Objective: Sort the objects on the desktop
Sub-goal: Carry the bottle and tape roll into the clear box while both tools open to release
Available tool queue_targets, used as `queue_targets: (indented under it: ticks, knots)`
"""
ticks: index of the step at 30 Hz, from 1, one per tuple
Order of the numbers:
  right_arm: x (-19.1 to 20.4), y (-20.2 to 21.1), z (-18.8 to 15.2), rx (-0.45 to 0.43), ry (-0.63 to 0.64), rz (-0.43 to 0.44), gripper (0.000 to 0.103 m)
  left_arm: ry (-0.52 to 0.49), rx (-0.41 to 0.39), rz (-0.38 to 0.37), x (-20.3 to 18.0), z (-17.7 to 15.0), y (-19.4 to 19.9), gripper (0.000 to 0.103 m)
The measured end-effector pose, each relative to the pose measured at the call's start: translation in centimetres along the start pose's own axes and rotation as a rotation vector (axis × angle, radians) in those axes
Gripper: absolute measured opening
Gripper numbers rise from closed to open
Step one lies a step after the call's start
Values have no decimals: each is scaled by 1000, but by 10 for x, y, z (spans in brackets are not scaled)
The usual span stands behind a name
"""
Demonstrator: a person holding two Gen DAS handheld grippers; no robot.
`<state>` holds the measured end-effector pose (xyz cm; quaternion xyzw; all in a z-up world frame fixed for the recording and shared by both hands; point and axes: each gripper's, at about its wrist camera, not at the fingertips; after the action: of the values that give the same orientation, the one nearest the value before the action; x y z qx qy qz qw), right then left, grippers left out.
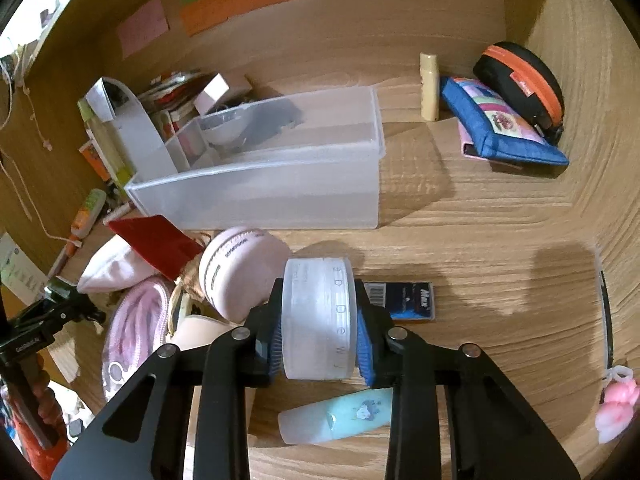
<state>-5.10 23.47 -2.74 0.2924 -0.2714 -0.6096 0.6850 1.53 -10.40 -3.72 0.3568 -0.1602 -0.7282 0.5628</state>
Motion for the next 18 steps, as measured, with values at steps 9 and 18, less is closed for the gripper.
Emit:
queue_targets:
  ticks: [9, 18]
  knots:
    - [-7, 15, 14, -44, -11, 18, 27, -15, -74, -8, -6, 26, 19, 78]
    - [-10, 39, 40, -131, 9, 4, 27, -15, -122, -147, -33, 63, 26, 78]
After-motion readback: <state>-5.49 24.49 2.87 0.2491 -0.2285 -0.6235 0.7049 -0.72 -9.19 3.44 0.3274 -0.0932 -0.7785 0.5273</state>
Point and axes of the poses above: each gripper's, at about its wrist camera, not at the fingertips, and y roughly against the way its jaws point, x to its left, z to its top, and after that the axes turned 14 degrees about -z, right-handed
